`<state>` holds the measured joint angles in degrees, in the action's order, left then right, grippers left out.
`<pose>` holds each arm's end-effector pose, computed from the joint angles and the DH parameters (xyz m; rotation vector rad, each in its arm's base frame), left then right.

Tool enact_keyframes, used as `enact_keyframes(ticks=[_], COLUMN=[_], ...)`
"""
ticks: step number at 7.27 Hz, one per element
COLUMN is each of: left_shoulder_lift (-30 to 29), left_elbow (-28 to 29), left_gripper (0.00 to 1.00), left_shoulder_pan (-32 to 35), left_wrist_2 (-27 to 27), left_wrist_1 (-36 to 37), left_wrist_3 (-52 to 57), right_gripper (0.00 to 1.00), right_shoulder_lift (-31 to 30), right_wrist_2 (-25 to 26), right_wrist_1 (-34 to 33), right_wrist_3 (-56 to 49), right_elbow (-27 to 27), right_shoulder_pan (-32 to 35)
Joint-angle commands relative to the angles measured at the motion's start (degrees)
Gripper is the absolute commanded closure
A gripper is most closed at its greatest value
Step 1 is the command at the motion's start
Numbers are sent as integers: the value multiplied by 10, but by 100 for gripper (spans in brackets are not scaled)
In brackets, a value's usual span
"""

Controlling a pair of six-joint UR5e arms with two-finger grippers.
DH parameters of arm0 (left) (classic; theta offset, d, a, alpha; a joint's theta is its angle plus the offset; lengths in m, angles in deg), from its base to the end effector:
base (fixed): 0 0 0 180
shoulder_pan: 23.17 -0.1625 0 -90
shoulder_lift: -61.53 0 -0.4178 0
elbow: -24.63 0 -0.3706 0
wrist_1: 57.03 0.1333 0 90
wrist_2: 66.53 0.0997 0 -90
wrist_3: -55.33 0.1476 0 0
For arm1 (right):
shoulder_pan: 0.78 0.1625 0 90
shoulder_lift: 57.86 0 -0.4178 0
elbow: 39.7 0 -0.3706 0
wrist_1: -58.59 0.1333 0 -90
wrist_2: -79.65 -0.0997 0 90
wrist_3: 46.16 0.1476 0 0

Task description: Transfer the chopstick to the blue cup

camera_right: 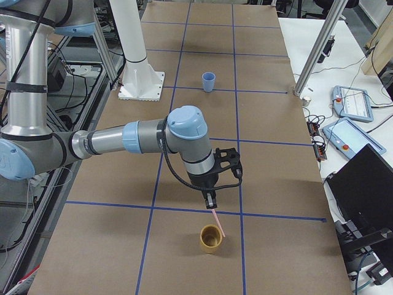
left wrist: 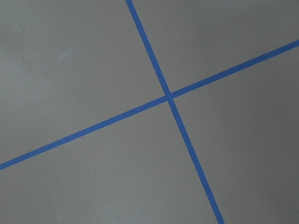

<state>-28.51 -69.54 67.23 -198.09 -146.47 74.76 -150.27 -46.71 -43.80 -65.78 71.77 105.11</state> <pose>-0.0387 -0.4762 0.6570 0.1858 0.7074 0.3404 0.1660 -0.4160 0.5654 0.3005 -0.5696 -0.0998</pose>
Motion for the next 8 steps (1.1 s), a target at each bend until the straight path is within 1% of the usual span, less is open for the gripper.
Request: enact_keyframes(ticks=[1,2,3,4,5,6,7,8], left_shoulder_lift=[0,1,0,6,8,8,8,8], left_elbow=[7,4,-7,-9,-12,-11,-10,-8], left_gripper=[2,2,2,2,2,2,2,2], left_shoulder_pan=[35,71,92,93,93,93,93,93], left_wrist_2=[-46,-62,-67,-69,-69,-69,-69,-69], left_wrist_1=[50,69,96,95,93,91,90,89], left_wrist_3=[-2,-4,-2,-2,-1,-1,-1,-1], right_gripper=[100,100,100,100,100,100,100,100], right_shoulder_lift=[23,41,49,68,104,148,199,231], right_wrist_2=[-69,-80,-82,-100,-117,-116,-116,-125], right_wrist_1=[-17,-18,-18,-16,-15,-12,-12,-10], right_wrist_3=[24,82,159,235,303,348,362,364], right_elbow=[1,9,37,65,96,123,135,148], right_shoulder_pan=[-8,-29,-70,-116,-170,-231,-274,-304])
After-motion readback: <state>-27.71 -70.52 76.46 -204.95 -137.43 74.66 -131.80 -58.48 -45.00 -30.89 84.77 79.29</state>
